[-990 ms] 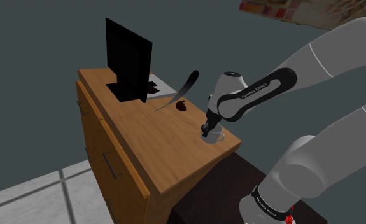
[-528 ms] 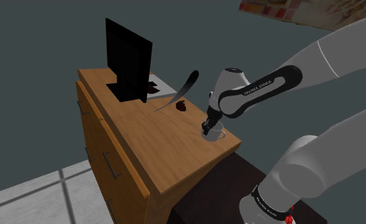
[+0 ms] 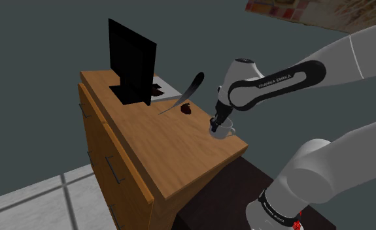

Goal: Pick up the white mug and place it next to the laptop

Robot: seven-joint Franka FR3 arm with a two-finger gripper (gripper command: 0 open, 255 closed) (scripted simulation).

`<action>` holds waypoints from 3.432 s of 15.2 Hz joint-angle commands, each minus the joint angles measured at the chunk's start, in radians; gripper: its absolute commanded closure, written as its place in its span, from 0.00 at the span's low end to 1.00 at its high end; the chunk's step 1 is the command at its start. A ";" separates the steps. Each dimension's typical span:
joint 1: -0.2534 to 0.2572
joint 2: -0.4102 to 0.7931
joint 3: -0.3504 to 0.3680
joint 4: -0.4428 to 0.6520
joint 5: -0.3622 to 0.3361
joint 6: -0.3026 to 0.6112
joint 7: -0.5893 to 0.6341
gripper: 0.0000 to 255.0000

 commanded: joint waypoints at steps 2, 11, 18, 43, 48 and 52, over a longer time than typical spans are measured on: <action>0.001 -0.036 0.003 0.018 0.003 -0.054 -0.003 1.00; 0.004 -0.116 0.013 0.090 0.015 -0.206 -0.010 1.00; 0.013 -0.105 0.021 0.177 0.027 -0.283 -0.010 1.00; 0.073 0.915 0.064 1.373 0.146 -0.465 0.026 1.00; 0.064 1.172 0.072 1.779 0.159 -0.614 0.031 1.00; 0.066 1.169 0.072 1.720 0.159 -0.558 0.032 1.00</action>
